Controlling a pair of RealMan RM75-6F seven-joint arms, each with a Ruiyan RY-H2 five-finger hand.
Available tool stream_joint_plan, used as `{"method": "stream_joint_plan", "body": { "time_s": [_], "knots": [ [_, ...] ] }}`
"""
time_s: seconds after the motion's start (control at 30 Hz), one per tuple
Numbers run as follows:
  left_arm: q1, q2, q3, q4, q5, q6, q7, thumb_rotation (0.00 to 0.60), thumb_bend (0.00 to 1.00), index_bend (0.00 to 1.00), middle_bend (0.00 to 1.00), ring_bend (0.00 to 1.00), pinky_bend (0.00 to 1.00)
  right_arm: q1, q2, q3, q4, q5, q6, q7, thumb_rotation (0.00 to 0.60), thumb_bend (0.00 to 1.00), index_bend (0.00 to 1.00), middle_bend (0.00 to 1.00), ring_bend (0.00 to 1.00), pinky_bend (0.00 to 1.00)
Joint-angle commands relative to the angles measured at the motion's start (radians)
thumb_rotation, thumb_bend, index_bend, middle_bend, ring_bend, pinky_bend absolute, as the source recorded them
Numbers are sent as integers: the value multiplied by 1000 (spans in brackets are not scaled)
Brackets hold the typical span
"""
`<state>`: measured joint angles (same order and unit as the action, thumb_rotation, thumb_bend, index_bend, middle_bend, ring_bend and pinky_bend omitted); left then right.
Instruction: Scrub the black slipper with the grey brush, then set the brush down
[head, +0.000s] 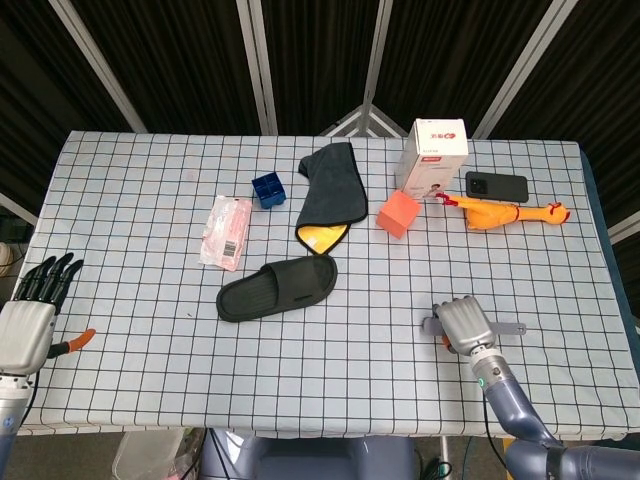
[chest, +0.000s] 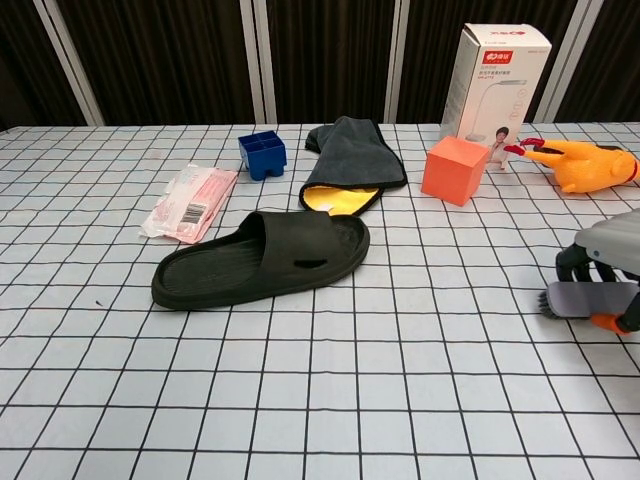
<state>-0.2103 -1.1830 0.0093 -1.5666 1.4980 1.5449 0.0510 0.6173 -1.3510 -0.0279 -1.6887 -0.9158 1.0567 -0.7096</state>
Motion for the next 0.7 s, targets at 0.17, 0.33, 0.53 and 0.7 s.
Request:
{"method": "stream_joint_plan", "body": {
  "time_s": [0.17, 0.33, 0.53, 0.7],
  "knots": [
    [1, 0, -6, 5, 6, -12, -10, 600, 175, 0, 15, 15, 98, -2, 16, 2, -19, -15, -1, 10, 600, 802, 10, 164, 260, 400],
    [3, -2, -12, 7, 7, -20, -10, 600, 176, 0, 0, 15, 98, -2, 33, -3, -41, -29, -16, 24, 600, 710, 0, 82, 213, 400],
    [14, 0, -20, 3, 13, -2, -7, 600, 152, 0, 0, 15, 95, -22, 70, -8, -94, -79, 36, 31, 600, 515, 0, 31, 125, 245],
    [48, 10, -22, -1, 22, 49, 11, 600, 78, 0, 0, 7, 61, -126, 166, -47, -217, -232, 227, 72, 600, 364, 0, 0, 0, 6]
  ]
}}
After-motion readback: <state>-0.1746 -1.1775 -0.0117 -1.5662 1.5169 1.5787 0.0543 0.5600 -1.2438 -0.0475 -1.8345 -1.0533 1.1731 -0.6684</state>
